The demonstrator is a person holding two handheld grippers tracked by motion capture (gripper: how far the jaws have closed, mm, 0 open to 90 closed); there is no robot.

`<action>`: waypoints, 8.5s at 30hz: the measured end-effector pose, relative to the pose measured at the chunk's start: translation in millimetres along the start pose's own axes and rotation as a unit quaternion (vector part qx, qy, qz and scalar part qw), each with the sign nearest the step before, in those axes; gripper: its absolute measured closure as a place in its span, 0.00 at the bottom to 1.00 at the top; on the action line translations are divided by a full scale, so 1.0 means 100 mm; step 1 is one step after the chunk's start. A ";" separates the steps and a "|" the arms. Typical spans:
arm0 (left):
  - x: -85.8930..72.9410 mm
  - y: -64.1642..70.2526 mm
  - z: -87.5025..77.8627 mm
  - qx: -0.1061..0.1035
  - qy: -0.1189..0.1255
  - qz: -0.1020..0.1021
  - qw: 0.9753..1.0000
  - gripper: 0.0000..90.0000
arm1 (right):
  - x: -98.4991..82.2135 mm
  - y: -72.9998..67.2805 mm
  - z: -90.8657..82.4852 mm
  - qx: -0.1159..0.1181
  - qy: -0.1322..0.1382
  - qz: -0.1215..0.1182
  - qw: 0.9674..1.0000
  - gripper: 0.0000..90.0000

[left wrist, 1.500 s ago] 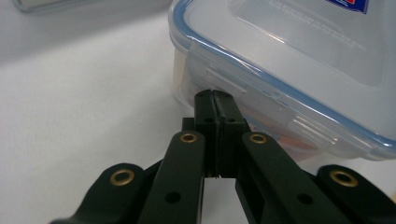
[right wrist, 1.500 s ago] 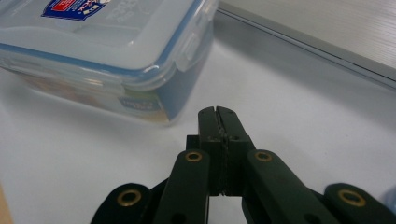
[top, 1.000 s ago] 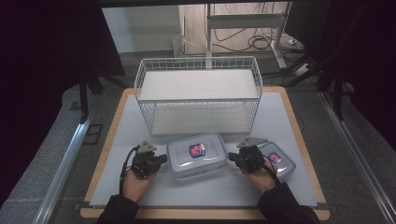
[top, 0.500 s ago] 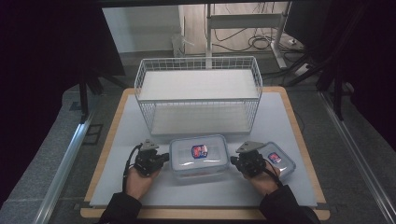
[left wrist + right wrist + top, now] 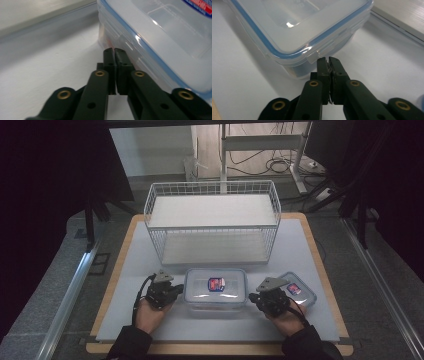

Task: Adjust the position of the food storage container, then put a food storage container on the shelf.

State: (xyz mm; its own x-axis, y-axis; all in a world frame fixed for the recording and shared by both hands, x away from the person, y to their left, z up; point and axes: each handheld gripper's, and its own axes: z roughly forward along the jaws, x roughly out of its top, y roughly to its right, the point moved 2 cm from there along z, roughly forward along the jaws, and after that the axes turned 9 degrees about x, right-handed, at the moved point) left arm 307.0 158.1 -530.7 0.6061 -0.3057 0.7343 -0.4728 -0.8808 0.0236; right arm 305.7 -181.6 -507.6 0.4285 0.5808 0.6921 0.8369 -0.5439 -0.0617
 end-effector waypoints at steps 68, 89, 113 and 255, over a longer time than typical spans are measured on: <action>0.03 -0.11 -0.43 -0.056 0.038 0.016 0.998 0.04 | -0.03 0.20 -0.21 0.059 0.077 0.076 0.992 0.01; 0.21 -0.02 0.16 -0.198 -0.016 -0.021 0.980 0.01 | 0.27 0.33 0.22 0.140 0.039 0.131 0.981 0.06; 0.00 0.05 -0.22 -0.180 0.023 -0.040 0.983 0.39 | 0.19 0.22 0.04 0.190 0.052 0.147 0.969 0.41; 2.09 -0.81 -0.86 -0.195 0.116 -0.144 0.963 0.59 | 2.08 1.00 -0.85 0.176 0.208 0.182 0.945 0.56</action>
State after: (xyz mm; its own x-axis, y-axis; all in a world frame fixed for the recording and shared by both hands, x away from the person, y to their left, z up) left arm 416.8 196.7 -321.2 0.6104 0.0596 0.7898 -0.5376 -0.7012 0.4684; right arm 450.1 -166.4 -308.6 0.5998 0.0657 0.7974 0.7526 -0.3847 -0.5344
